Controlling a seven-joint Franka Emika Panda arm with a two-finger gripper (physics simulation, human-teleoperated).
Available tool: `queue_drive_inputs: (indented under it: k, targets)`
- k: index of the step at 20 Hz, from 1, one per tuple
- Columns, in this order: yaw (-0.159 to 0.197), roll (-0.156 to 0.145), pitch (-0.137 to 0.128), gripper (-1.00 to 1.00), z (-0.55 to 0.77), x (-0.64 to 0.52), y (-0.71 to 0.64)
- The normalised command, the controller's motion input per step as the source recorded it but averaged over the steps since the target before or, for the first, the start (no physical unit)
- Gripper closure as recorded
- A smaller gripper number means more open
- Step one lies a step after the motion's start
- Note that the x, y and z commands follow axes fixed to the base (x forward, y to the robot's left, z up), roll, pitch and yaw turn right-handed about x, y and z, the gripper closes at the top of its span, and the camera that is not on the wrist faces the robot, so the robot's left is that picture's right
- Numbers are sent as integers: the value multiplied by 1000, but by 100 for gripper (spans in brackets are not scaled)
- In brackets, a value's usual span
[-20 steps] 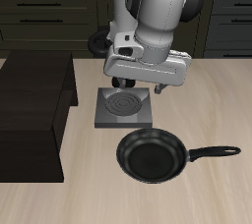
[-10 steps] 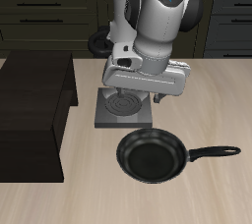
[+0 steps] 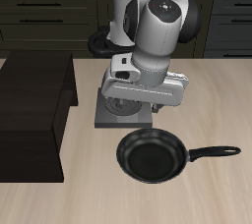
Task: Place the frypan on the flat stove and turn on the stove
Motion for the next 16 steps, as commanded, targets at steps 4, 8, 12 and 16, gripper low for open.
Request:
queue_drive_inputs:
  k: [4,8,12,16]
  targets:
    - [-17,-14,-6,-100,-146,94,-129]
    - [-5,9,-2,-100,-138,53,9]
    - [4,-5,7,-100,-176,45,22]
    - [-22,10,15,-100,-217,25,18]
